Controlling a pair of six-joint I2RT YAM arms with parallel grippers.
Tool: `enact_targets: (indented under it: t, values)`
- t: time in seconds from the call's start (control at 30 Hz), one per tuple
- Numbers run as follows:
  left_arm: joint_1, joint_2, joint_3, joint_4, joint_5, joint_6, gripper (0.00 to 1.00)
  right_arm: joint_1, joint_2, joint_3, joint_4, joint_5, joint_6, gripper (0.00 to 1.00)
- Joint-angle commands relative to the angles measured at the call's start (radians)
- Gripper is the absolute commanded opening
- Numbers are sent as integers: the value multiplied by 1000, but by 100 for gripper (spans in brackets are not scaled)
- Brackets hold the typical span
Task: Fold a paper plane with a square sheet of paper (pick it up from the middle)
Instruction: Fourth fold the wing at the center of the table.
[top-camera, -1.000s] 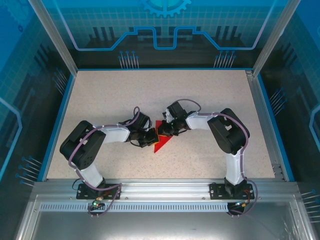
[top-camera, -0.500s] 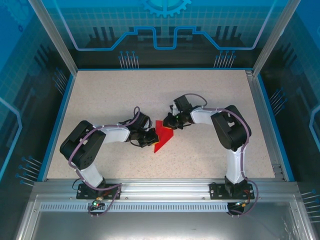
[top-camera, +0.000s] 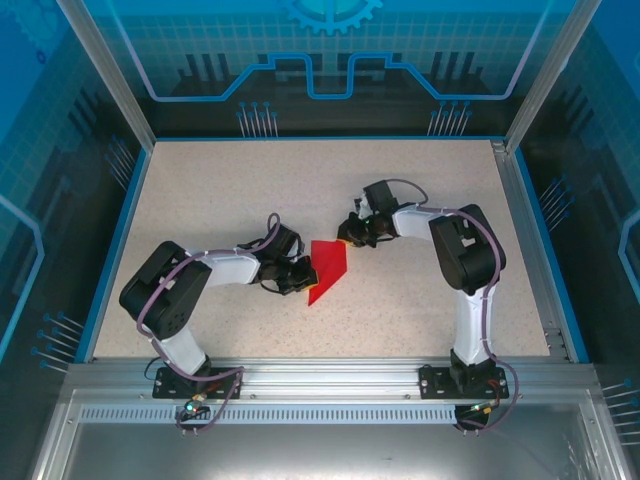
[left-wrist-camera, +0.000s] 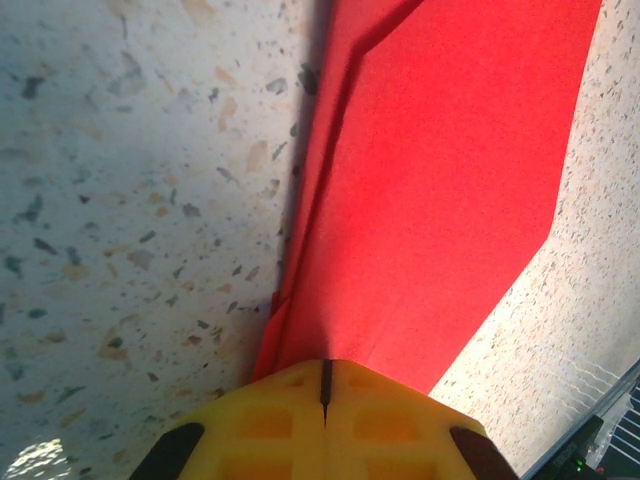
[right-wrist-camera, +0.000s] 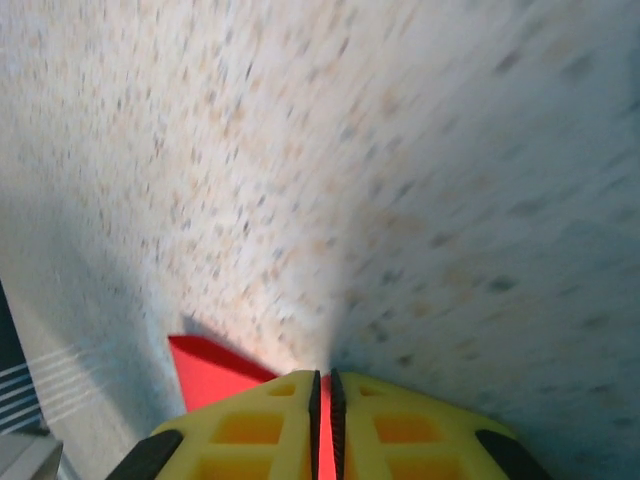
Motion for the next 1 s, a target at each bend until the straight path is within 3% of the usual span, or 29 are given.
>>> enact_targets:
  t: [0.0, 0.23, 0.43, 0.7, 0.97]
  values:
    - [-10, 18, -57, -206, -69, 26, 3, -39, 35, 34, -44, 94, -25, 15]
    - [-10, 15, -58, -206, -69, 26, 3, -29, -58, 30, -62, 61, -47, 18]
    - [-10, 16, -50, -210, -70, 29, 3, 51, -149, -34, -50, 14, -69, 19]
    - [-9, 15, -34, -213, -60, 31, 4, 149, -88, -99, 31, -51, -14, 17]
    - [-10, -9, -11, -243, -48, 49, 5, 155, -20, -134, 26, -6, 4, 15]
